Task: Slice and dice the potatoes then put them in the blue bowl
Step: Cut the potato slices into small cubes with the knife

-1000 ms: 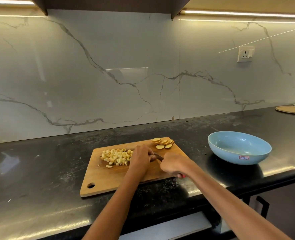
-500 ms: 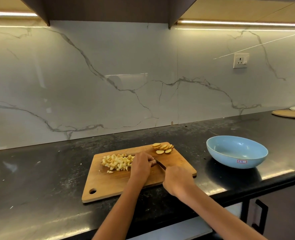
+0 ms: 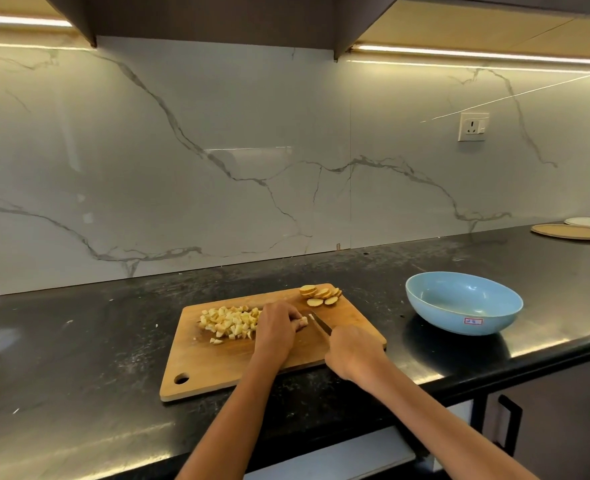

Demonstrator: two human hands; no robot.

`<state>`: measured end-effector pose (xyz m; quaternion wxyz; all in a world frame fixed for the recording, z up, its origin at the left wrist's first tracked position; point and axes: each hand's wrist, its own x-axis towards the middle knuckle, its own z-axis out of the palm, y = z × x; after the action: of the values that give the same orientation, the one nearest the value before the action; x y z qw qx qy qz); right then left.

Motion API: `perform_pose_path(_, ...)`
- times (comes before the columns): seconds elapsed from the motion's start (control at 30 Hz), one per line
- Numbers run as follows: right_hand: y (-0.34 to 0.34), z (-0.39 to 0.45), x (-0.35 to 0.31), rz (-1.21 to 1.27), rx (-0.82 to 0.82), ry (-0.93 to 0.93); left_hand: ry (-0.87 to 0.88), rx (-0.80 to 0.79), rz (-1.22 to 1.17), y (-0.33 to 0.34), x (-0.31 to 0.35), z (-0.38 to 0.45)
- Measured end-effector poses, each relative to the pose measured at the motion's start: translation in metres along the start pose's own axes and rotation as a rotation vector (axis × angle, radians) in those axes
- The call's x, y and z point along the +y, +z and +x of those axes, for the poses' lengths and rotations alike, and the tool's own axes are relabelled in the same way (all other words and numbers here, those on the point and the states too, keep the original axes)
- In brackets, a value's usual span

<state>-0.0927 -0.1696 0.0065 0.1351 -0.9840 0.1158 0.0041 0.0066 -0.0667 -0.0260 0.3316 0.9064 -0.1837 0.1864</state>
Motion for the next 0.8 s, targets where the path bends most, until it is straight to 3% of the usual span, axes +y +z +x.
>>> perform_pose_path(0.4, -0.009, 0.006, -0.011, 0.110, -0.104, -0.030, -0.004, 0.021, -0.053, -0.004, -0.001, -0.001)
perform_pose_path(0.6, -0.011, 0.011, -0.027, 0.034, -0.148, -0.014, -0.002, 0.003, -0.076, -0.006, -0.003, 0.002)
perform_pose_path(0.8, -0.001, 0.006, -0.024, -0.044, -0.087, -0.015, 0.009, 0.029, -0.058, -0.004, -0.003, -0.001)
